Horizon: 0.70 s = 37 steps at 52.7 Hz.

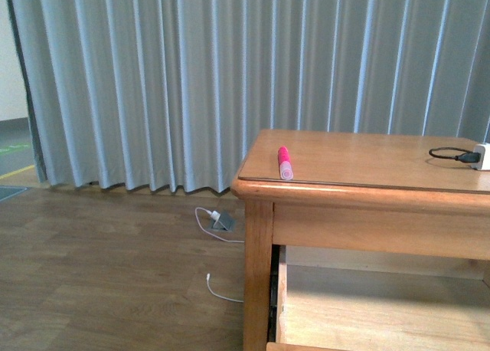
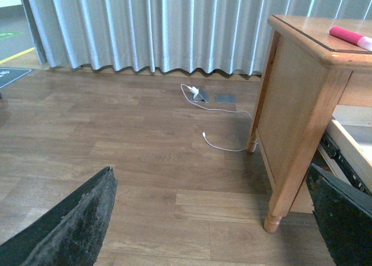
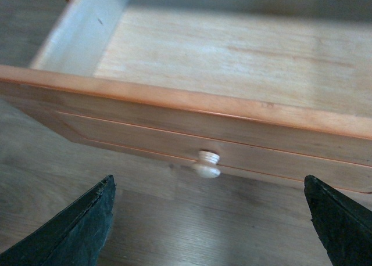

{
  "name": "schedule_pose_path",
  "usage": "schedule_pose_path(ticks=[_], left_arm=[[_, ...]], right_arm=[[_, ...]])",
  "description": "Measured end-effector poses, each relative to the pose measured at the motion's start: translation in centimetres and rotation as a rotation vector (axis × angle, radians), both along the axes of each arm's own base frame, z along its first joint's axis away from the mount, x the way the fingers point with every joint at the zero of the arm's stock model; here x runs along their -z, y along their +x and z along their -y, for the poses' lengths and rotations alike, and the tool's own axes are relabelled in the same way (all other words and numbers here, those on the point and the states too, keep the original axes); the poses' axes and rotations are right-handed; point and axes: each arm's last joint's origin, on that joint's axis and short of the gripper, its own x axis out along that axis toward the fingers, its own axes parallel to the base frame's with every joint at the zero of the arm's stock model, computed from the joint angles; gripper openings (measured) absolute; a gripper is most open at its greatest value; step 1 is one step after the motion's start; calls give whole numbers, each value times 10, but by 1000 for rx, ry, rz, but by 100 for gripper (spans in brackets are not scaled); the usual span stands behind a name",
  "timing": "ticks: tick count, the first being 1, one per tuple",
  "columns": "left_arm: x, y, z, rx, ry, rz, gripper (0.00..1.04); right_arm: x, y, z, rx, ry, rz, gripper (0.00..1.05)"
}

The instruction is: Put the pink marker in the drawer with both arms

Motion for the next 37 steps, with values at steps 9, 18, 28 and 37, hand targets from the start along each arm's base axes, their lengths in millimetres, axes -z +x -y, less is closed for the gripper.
schedule_pose_path(ticks=[9, 18, 28, 37], left_arm=[[0, 0, 0, 0, 0, 0, 99], [0, 0, 0, 0, 0, 0, 99], [0, 0, 0, 0, 0, 0, 99], [0, 0, 0, 0, 0, 0, 99]], right_arm=[[-39, -33, 9, -17, 54, 145, 96], [-52, -62, 21, 0, 62, 252, 96], [-46, -70, 29, 33, 73, 272, 96], [-45, -70, 29, 33, 74, 270, 96]])
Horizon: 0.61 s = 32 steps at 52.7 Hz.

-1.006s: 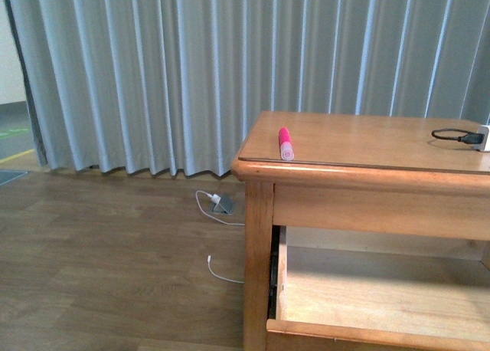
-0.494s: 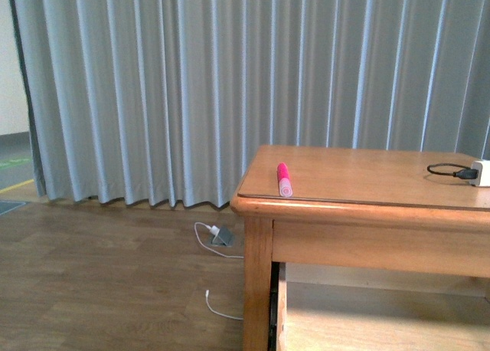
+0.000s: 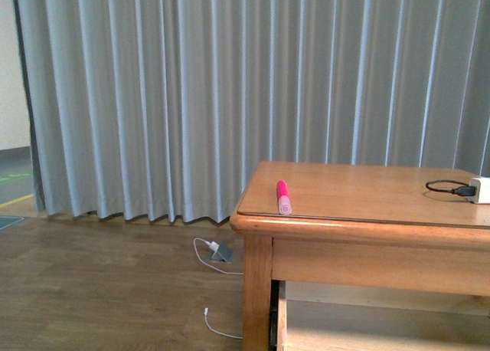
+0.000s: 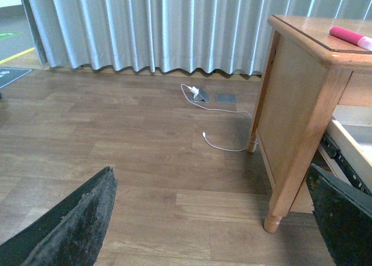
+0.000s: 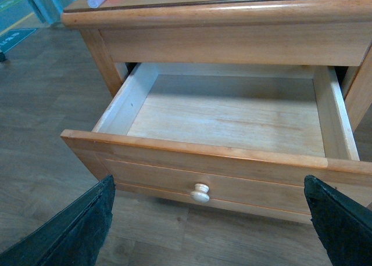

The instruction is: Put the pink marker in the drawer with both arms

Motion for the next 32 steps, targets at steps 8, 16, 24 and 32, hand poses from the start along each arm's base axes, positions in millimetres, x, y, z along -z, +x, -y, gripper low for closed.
schedule_pose_path(ticks=[8, 16, 24, 32], left_arm=[[0, 0, 0, -3, 0, 0, 99], [0, 0, 0, 0, 0, 0, 99], [0, 0, 0, 0, 0, 0, 99], [0, 0, 0, 0, 0, 0, 99]], right_arm=[[10, -3, -1, 174, -91, 264, 75], [17, -4, -1, 194, -102, 304, 49], [23, -3, -1, 191, -109, 294, 61], [23, -3, -1, 191, -108, 297, 89]])
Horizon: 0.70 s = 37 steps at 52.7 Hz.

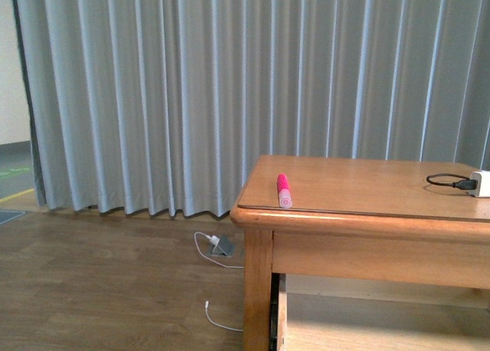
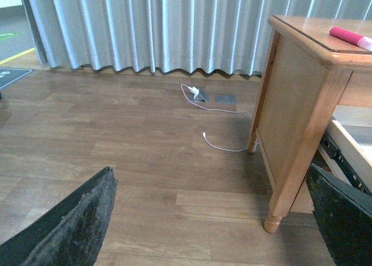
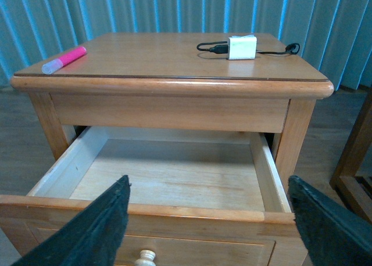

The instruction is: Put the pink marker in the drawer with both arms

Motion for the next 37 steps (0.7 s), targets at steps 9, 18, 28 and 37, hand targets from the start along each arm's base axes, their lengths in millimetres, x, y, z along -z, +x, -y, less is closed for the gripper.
schedule_pose_path(ticks=[9, 18, 28, 37], left_arm=[[0, 0, 0, 0, 0, 0, 99], [0, 0, 0, 0, 0, 0, 99], [4, 6, 5, -112, -121, -91, 99], [-40, 30, 17, 8, -133, -90, 99]], right_arm=[[0, 0, 0, 0, 0, 0, 96], [0, 0, 0, 0, 0, 0, 96], [0, 0, 0, 0, 0, 0, 96], [0, 0, 0, 0, 0, 0, 96]])
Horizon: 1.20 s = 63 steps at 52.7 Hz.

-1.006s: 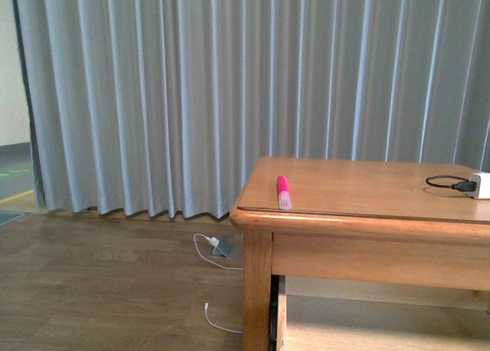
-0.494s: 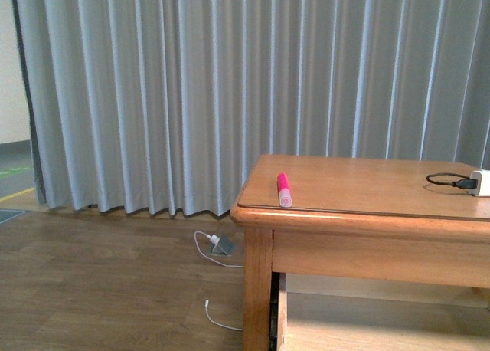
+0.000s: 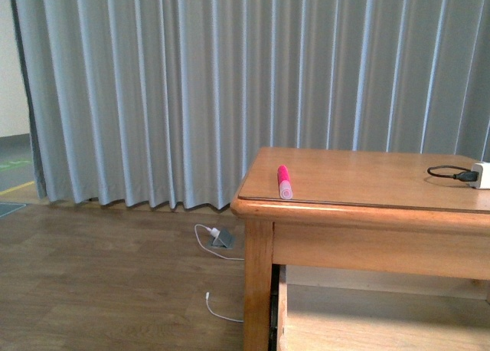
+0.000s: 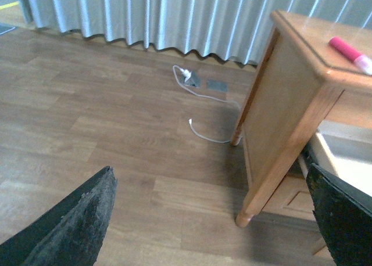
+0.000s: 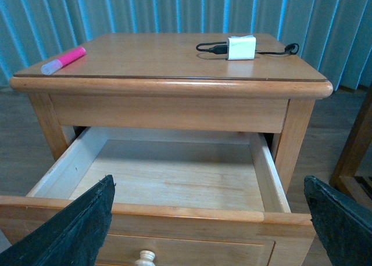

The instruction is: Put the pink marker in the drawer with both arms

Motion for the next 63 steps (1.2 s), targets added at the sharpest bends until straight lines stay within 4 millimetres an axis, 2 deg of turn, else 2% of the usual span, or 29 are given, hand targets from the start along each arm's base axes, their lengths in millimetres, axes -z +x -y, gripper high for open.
schedule_pose_path(ticks=[7, 9, 16, 33, 44, 51, 63], left_arm=[[-30, 29, 11, 82, 41, 0, 99], [-41, 47, 18, 118, 69, -1, 99], [-62, 90, 42, 200, 91, -12, 99], [-91, 187, 117, 323, 125, -54, 99], [-95, 242, 160, 351, 150, -103, 99], [-91, 270, 184, 369, 157, -138, 99], [-74, 305, 220, 354, 178, -210, 99]], right_arm=[[0, 0, 0, 0, 0, 0, 96], [0, 0, 0, 0, 0, 0, 96], [0, 0, 0, 0, 0, 0, 96], [0, 0, 0, 0, 0, 0, 96], [0, 0, 0, 0, 0, 0, 96], [0, 0, 0, 0, 0, 0, 96], [0, 0, 0, 0, 0, 0, 96]])
